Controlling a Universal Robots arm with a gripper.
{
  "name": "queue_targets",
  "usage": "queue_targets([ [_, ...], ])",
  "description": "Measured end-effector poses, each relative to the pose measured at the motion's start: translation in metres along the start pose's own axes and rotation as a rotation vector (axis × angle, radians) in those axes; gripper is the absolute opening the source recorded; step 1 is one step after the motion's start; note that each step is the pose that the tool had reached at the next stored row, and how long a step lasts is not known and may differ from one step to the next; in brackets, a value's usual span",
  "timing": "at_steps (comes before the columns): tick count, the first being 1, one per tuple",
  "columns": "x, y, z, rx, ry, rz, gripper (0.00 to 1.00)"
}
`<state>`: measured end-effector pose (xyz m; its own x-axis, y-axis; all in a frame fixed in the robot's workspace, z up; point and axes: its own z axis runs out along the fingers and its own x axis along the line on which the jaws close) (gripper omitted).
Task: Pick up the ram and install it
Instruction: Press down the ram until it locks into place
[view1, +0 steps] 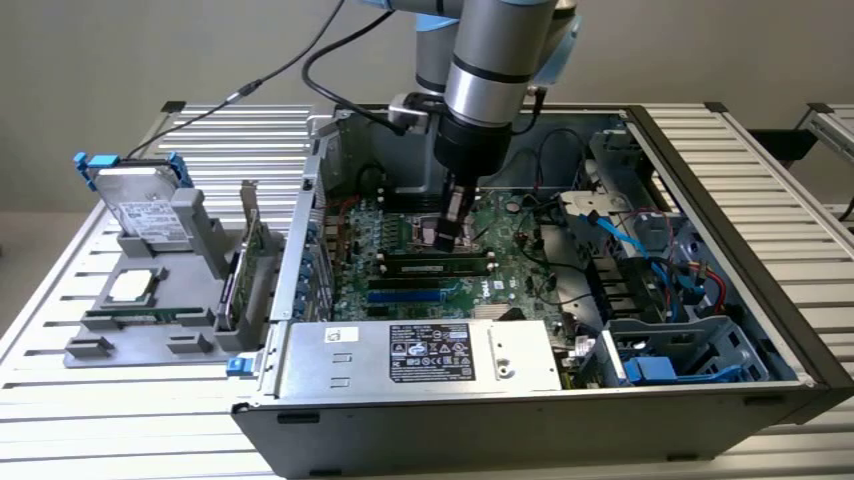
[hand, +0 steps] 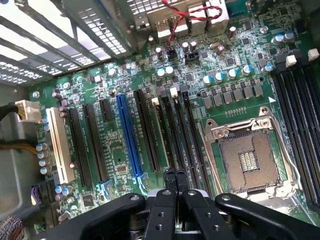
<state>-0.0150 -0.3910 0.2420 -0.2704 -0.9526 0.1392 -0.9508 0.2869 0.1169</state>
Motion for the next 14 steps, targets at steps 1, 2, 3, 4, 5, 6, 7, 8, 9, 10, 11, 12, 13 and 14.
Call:
queue_targets([
  [1,0.0,0.0,0.0001,-0.0012,-0.001,0.013,0.1],
  [2,0.0,0.0,0.0002,-0.0024,-0.0021,0.026,0.1],
  [3,0.0001,0.0,0.0001,-0.0037,-0.0034,0.04,0.1],
  [4,0.0001,0.0,0.0001,-0.0047,-0.0052,0.053,0.1],
  [5,0.0,0.0,0.0002,-0.0052,-0.0073,0.066,0.1],
  [6,0.0,0.0,0.0002,-0.0052,-0.0093,0.077,0.1],
  [7,0.0,0.0,0.0003,-0.0047,-0.0116,0.089,0.1],
  [8,0.0,-0.0001,0.0003,-0.0041,-0.0137,0.1,0.1],
  [9,0.0,-0.0001,0.0003,-0.0036,-0.0159,0.112,0.1],
  [10,0.0,-0.0001,0.0003,-0.0031,-0.0177,0.124,0.1],
  [11,0.0,0.0,0.0003,-0.0024,-0.02,0.136,0.1],
  [12,0.0,0.0,0.0003,-0.0012,-0.022,0.147,0.1],
  [13,-0.0001,0.0,0.0002,0.0008,-0.0243,0.156,0.1],
  [14,-0.0001,0.0,0.0002,0.004,-0.0266,0.164,0.1],
])
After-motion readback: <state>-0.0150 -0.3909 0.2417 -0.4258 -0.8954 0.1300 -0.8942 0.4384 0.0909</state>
